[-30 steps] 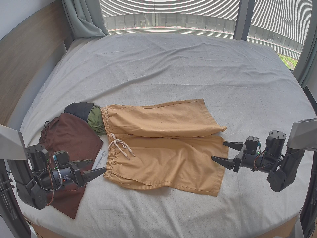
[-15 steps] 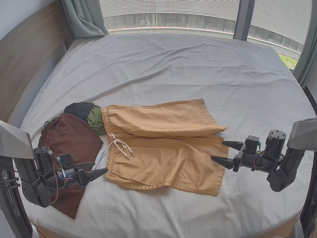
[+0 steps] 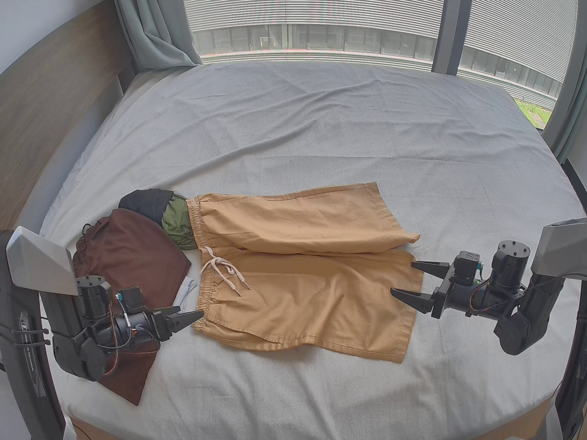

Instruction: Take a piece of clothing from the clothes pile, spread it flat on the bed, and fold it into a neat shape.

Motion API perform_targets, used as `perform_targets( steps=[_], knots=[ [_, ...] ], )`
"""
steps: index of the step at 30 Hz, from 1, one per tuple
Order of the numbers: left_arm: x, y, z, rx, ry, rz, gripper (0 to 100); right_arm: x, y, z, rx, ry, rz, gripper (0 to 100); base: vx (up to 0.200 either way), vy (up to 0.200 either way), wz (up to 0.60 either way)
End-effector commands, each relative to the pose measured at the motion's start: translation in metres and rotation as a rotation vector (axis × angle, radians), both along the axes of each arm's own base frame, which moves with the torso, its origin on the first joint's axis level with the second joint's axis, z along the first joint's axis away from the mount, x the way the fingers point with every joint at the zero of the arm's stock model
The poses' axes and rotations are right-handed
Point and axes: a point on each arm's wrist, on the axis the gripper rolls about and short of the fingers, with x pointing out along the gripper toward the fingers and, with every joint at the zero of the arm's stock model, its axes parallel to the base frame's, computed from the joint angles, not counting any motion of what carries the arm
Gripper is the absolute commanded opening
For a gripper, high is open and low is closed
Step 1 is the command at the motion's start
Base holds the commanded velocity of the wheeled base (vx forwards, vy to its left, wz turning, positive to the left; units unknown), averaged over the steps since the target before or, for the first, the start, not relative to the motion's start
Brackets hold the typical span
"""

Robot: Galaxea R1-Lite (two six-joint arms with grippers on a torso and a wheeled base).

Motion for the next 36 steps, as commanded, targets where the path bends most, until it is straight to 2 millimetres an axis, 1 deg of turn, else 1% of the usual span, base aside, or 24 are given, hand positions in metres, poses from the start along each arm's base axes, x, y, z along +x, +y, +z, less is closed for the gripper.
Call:
perform_targets(
  steps=[1,7,13,14,16,17,21,25,32,33,36],
  knots=[
    [0.006,0.002,-0.018,-0.009,0.046,0.010,100,0.001,0.000,-0.001,0.000,0.001,0.000,100,0.000,0.000,0.00],
    [0.009,-0.002,-0.020,-0.037,0.081,0.037,100,0.001,0.000,-0.002,-0.001,0.003,-0.002,100,0.000,0.000,0.00],
    [0.008,-0.012,-0.023,-0.062,0.131,0.065,100,0.002,0.000,-0.002,0.000,0.004,-0.002,100,0.000,0.000,0.00],
    [0.008,-0.016,-0.027,-0.063,0.149,0.059,100,0.002,-0.001,-0.002,-0.001,0.003,-0.003,100,0.000,0.000,0.00],
    [0.008,-0.019,-0.030,-0.059,0.155,0.058,100,0.002,-0.001,-0.002,0.000,0.004,-0.004,100,0.000,0.000,0.00],
    [0.008,-0.020,-0.034,-0.053,0.167,0.063,100,0.002,-0.001,-0.002,0.001,0.003,-0.004,100,0.000,0.000,0.00],
    [0.010,-0.020,-0.038,-0.051,0.174,0.070,100,0.002,-0.001,-0.002,0.001,0.003,-0.004,100,0.000,0.000,0.00],
    [0.010,-0.024,-0.043,-0.047,0.184,0.058,100,0.002,0.000,-0.002,0.000,0.004,-0.002,100,0.000,0.000,0.00],
    [0.020,-0.028,-0.042,-0.055,0.164,0.093,100,0.001,0.000,-0.003,0.000,0.007,-0.002,100,0.000,0.000,0.00],
    [0.021,-0.028,-0.042,-0.056,0.164,0.102,0,0.001,0.000,-0.003,0.000,0.009,-0.002,100,0.000,0.000,0.00],
    [0.021,-0.028,-0.042,-0.057,0.167,0.104,0,0.001,0.000,-0.003,0.000,0.009,-0.001,100,0.000,0.000,0.00]
  ],
)
